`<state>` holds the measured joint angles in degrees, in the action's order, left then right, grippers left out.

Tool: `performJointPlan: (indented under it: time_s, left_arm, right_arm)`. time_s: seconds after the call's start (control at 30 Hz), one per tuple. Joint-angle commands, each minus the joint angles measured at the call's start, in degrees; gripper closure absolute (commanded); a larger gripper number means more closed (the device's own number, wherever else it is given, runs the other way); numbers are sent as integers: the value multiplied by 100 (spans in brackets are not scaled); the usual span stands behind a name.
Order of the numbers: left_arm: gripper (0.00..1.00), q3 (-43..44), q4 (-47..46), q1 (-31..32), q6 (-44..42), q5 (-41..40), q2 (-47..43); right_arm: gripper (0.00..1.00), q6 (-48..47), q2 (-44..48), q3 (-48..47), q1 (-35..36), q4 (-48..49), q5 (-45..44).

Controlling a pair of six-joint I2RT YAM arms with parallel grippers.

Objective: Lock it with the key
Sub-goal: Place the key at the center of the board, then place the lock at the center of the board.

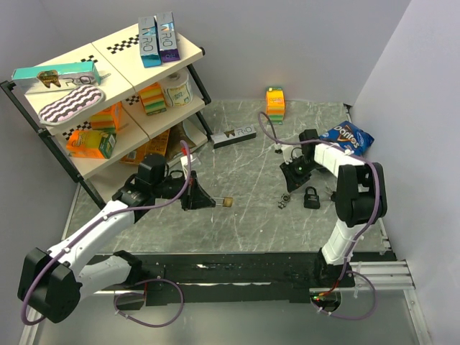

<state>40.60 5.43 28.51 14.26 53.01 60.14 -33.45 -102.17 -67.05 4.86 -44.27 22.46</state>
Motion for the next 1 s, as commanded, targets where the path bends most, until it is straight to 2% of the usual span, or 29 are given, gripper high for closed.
performJointPlan:
  time_s: [0.0, 0.03, 0.07, 0.1, 0.13, 0.2, 0.23, 0.33, 0.43, 0.57, 0.6, 0.8, 0.97]
  left_arm:
    - [99, 9, -201, -12, 59, 25, -20]
    - [99, 27, -174, -12, 77, 7, -2]
    - [99, 62, -96, -12, 129, -2, 50]
    - [99, 88, -51, -4, 164, -2, 85]
    - [99, 115, -7, -12, 226, 16, 138]
    - [99, 211, 81, -12, 471, 191, 331]
    - [99, 246, 107, -12, 551, 270, 410]
    - [99, 395, 186, -21, 999, 393, 648]
    - [99, 492, 134, -30, 1437, 429, 797]
    - [99, 528, -94, -39, 2141, 595, 999]
    - [99, 528, -156, -39, 2177, 657, 1008]
    - [99, 493, -262, -48, 2414, 763, 1088]
    - [99, 432, -341, -48, 2529, 693, 1070]
  right_arm:
    - [58, -83, -40, -388, -20, -99, 100]
    - [41, -48, 126, -397, -29, -99, 162]
    - [33, -4, 232, -414, -21, -99, 232]
    - [31, -3, 346, -449, -20, -91, 311]
    - [23, 5, 608, -545, -20, -73, 495]
    - [16, -21, 917, -616, -12, 6, 741]
    - [10, -12, 1258, -660, -3, 119, 995]
    - [8, 110, 1892, -696, 181, 217, 1444]
    - [7, 128, 2446, -547, 804, 243, 1429]
    - [2, 146, 3053, -143, 2025, 463, 1069]
    - [1, 129, 3158, -81, 2523, 463, 989]
    - [2, -21, 3089, -142, 3792, 287, 628]
    - [5, 67, 2905, -90, 4242, 428, 391]
